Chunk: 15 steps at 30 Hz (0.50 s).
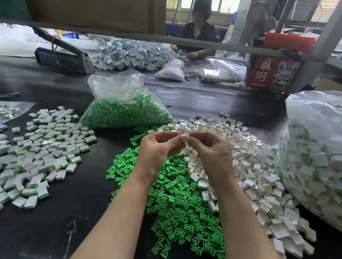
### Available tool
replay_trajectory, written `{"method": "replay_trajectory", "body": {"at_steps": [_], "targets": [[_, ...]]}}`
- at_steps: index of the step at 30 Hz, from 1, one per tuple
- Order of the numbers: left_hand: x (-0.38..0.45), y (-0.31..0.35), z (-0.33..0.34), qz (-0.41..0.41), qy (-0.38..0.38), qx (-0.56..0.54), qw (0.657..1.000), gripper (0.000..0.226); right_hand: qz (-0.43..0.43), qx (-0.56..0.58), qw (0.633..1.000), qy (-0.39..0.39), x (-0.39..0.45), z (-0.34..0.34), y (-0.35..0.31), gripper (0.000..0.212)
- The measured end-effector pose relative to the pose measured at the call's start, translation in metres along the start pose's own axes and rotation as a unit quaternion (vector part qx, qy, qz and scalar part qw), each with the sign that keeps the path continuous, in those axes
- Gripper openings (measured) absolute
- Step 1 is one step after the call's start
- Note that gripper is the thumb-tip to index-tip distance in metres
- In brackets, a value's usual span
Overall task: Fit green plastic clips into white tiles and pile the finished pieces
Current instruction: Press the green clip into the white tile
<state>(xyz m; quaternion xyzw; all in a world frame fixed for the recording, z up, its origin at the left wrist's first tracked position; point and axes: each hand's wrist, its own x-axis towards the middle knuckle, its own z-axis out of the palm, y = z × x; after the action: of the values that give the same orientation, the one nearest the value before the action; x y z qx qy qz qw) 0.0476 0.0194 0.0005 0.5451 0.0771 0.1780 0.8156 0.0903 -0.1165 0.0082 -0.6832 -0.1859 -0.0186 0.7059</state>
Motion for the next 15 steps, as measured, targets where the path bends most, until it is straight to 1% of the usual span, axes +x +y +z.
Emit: {"method": "replay_trajectory", "body": {"at_steps": [4,9,15], "targets": [[0.001,-0.0018,0.0,0.006,-0.002,0.009,1.0,0.019,0.007,-0.008,1.0,0.002,0.0005,0.0006,0.002,0.01],[0.0017,-0.0026,-0.0015,0.018,-0.005,0.04,0.999,0.026,-0.014,-0.077,0.997,-0.012,0.0014,-0.0022,0.0001,0.005],[0.0005,-0.0013,-0.0035,0.031,-0.022,0.049,0.998,0.019,-0.01,-0.087,0.996,-0.034,-0.0003,-0.0057,-0.0036,0.003]]}}
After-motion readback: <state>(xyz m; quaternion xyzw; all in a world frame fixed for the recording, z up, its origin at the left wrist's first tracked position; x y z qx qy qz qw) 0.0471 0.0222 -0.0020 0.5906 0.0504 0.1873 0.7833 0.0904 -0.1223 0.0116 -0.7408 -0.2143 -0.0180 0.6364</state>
